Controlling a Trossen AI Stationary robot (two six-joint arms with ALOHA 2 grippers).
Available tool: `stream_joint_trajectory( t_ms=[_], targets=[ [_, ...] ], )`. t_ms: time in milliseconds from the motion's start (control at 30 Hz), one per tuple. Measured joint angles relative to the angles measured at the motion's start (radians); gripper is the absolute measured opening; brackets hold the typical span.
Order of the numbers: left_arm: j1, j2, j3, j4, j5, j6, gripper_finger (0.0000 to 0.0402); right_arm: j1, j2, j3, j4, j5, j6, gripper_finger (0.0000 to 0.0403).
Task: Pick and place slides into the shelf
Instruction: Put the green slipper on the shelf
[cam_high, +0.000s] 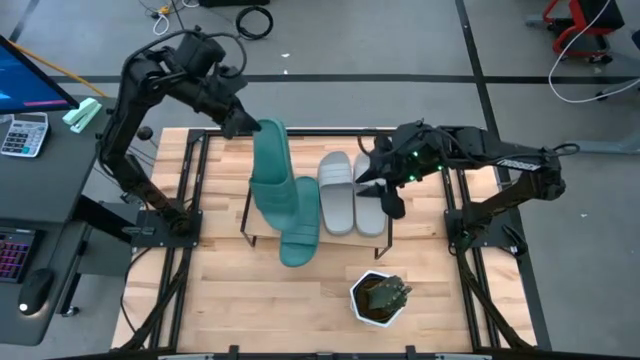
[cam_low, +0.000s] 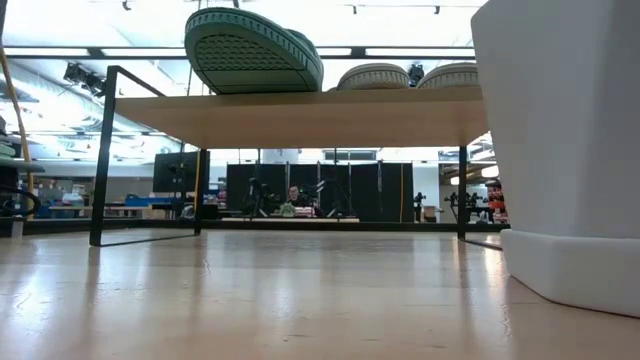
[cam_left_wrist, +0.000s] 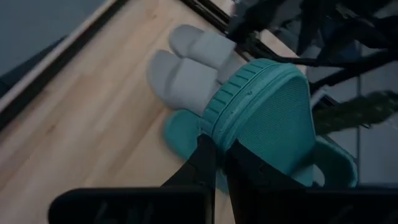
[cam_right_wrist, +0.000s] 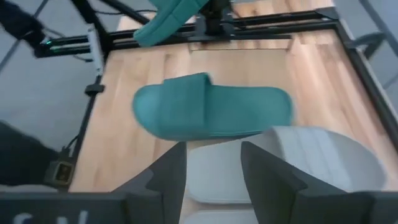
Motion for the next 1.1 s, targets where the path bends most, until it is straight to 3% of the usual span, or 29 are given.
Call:
stream_joint_trajectory(
  t_ms=[133,300,533,700,800,933,1100],
  targets=[
    [-0.059,-0.002,-0.072,0.001,0.044,0.027,0.0020,0.029,0.000,0.000,-0.001,0.036,0.029,0.0160],
    [-0.124,-0.031,-0.265,0.002,0.090,0.170,0.0020,0.031,0.000,0.000,-0.001,0.124,0.114,0.0160],
    [-0.129,-0.188,-0.507,0.042,0.124,0.319,0.0019,0.047,0.000,0.000,0.000,0.150,0.256,0.0160],
    [-0.081,-0.333,-0.670,0.310,0.272,0.153,0.0019,0.080,0.000,0.000,0.012,0.206,0.307,0.0160],
    [-0.080,-0.388,-0.746,0.442,0.279,-0.008,0.0019,0.090,0.000,0.000,0.028,0.209,0.311,0.0160],
    [-0.129,-0.410,-0.806,0.434,0.273,-0.107,0.0019,0.096,0.000,0.000,0.032,0.210,0.292,0.0160],
    [-0.208,-0.424,-0.840,0.409,0.193,-0.177,0.0018,0.118,0.000,0.000,0.032,0.211,0.237,0.0160]
  ],
)
